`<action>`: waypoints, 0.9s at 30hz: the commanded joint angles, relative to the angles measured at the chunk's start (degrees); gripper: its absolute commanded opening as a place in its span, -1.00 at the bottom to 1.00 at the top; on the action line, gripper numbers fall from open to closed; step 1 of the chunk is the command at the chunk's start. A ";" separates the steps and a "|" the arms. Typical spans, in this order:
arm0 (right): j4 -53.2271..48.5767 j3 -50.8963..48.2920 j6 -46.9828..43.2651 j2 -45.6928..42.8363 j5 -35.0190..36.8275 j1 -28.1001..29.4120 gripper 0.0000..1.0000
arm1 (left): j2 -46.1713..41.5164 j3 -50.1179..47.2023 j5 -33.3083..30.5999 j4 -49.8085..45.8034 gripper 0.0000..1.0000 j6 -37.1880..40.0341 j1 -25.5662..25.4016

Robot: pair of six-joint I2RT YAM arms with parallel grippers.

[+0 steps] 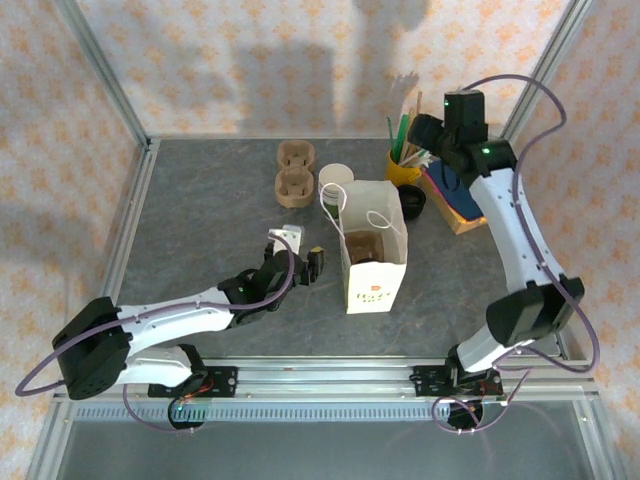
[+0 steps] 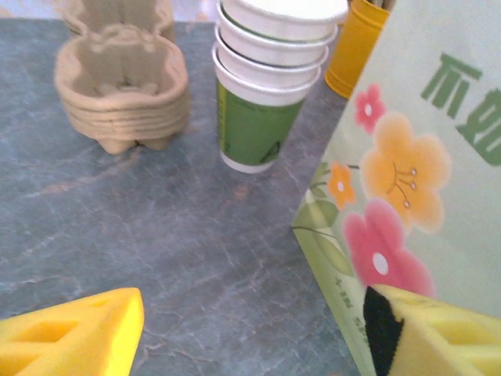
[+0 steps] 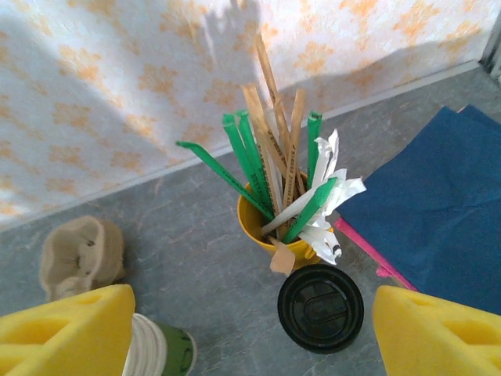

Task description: Pack the takeout coffee

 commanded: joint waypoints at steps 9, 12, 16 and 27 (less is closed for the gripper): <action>8.42 -1.50 -7.11 9.49 -3.68 -1.43 0.55 | -8.84 -4.82 -5.66 -0.36 0.66 -1.04 3.12; 9.55 -1.51 -8.20 11.22 -3.35 -1.54 0.51 | -9.82 -4.73 -5.35 -1.86 0.66 -1.63 3.85; 10.02 -0.75 -9.04 13.67 -4.53 -1.70 0.42 | -10.48 -4.72 -4.66 -2.83 0.66 -2.03 4.22; 8.64 0.48 -9.83 16.80 -6.61 -1.87 -0.02 | -10.68 -5.15 -2.75 -2.01 0.67 -2.29 4.59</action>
